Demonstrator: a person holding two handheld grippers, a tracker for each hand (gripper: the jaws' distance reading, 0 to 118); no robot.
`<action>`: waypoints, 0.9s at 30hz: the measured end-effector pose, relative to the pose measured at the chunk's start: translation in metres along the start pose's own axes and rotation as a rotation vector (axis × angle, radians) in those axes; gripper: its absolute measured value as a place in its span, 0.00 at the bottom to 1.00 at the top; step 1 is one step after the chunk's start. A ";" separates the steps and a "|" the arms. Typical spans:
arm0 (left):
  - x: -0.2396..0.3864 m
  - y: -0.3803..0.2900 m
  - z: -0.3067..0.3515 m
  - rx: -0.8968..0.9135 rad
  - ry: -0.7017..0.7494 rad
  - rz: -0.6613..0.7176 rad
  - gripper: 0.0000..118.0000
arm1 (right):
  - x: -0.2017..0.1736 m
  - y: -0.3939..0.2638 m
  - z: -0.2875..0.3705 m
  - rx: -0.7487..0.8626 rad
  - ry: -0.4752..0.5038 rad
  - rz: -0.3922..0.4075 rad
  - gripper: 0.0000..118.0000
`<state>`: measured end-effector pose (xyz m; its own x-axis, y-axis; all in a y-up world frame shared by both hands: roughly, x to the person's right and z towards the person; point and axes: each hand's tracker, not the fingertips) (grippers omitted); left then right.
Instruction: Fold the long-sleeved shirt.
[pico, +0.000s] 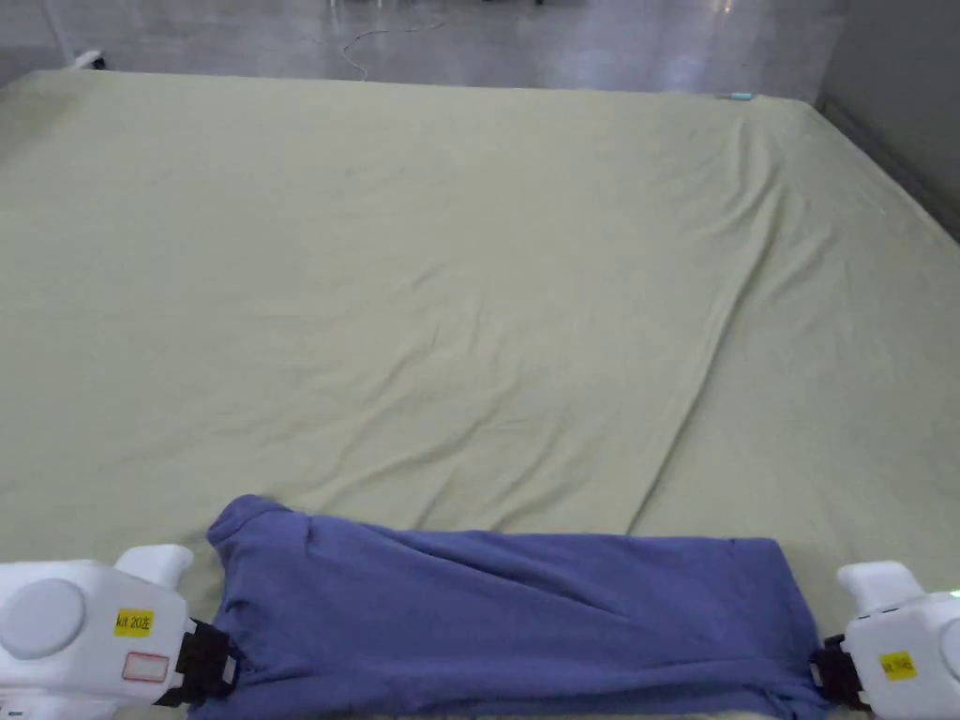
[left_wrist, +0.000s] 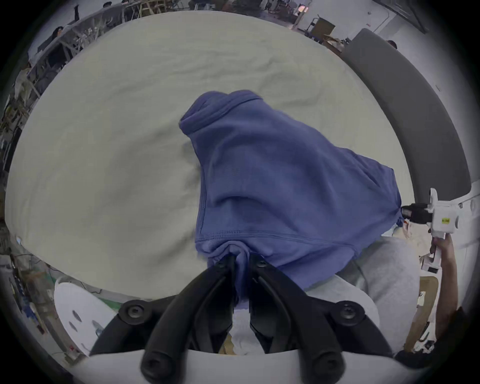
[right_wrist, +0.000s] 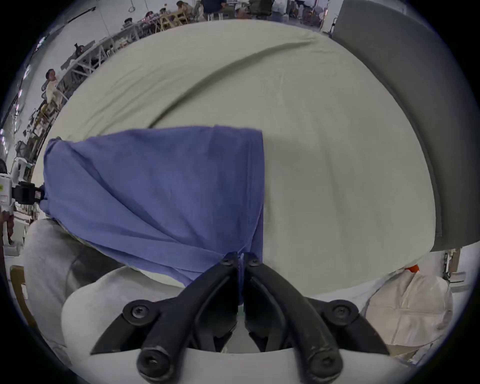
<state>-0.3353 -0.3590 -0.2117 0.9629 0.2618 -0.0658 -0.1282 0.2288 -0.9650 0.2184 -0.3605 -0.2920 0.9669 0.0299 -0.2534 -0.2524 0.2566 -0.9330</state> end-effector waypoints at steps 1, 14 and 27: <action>0.001 0.000 -0.002 0.003 0.001 0.011 0.06 | -0.001 -0.001 -0.005 -0.007 -0.001 -0.002 0.00; 0.014 0.008 0.087 0.400 0.045 0.018 0.96 | 0.010 0.029 0.104 0.238 0.035 -0.134 0.89; -0.021 0.006 0.046 0.328 -0.383 0.213 0.99 | -0.041 0.027 0.093 0.348 0.387 -0.185 0.00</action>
<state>-0.3674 -0.3198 -0.2042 0.7599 0.6431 -0.0950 -0.4376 0.3979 -0.8064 0.1757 -0.2644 -0.2834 0.8933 -0.3863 -0.2300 0.0107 0.5297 -0.8481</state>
